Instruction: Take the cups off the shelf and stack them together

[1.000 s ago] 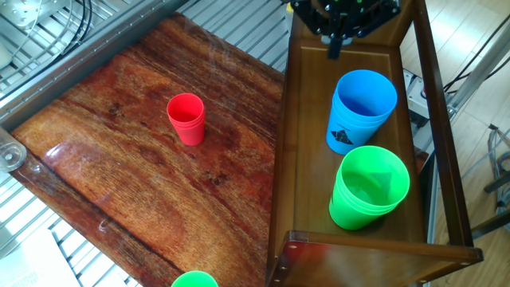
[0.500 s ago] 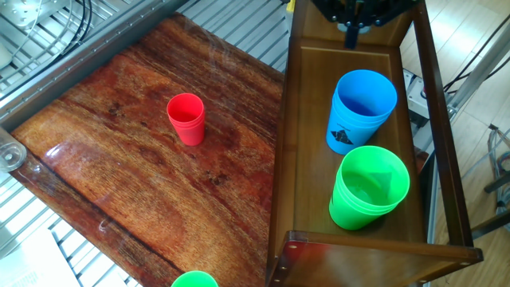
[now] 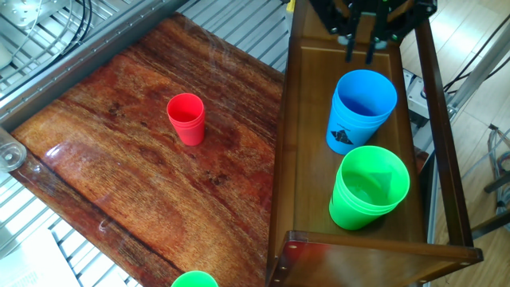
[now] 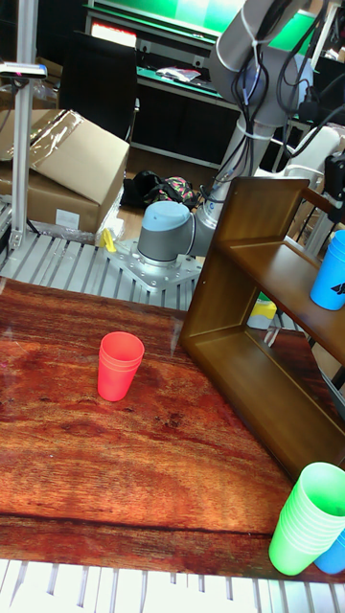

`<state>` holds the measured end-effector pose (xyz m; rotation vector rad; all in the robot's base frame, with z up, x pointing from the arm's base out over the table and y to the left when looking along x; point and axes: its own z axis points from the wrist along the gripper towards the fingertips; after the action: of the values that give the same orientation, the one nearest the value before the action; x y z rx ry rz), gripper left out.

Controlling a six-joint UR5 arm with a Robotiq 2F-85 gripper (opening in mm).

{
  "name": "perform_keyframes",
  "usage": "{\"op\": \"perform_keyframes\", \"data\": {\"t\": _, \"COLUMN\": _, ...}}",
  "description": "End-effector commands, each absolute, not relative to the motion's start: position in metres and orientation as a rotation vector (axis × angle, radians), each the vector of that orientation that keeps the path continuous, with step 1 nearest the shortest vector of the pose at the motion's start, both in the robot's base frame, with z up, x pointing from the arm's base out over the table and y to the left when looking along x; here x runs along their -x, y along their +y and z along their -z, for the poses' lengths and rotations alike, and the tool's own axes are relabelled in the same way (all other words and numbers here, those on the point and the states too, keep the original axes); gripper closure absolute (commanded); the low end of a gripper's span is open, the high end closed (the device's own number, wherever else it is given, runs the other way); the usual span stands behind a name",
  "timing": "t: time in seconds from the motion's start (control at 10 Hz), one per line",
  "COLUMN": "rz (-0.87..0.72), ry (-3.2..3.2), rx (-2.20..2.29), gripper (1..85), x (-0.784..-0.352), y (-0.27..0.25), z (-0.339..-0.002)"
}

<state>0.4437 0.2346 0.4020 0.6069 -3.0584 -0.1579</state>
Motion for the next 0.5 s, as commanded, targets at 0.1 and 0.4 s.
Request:
{"op": "perform_keyframes", "data": {"t": 0.1, "rz": 0.147, "ry": -3.089, "rx": -0.653, "gripper": 46.0, "x": -0.4609, "y": 0.235, "z": -0.3974}}
{"op": "perform_keyframes", "data": {"t": 0.4, "rz": 0.14, "ry": -3.09, "rx": -0.653, "gripper": 46.0, "x": -0.4642, "y": 0.237, "z": -0.391}}
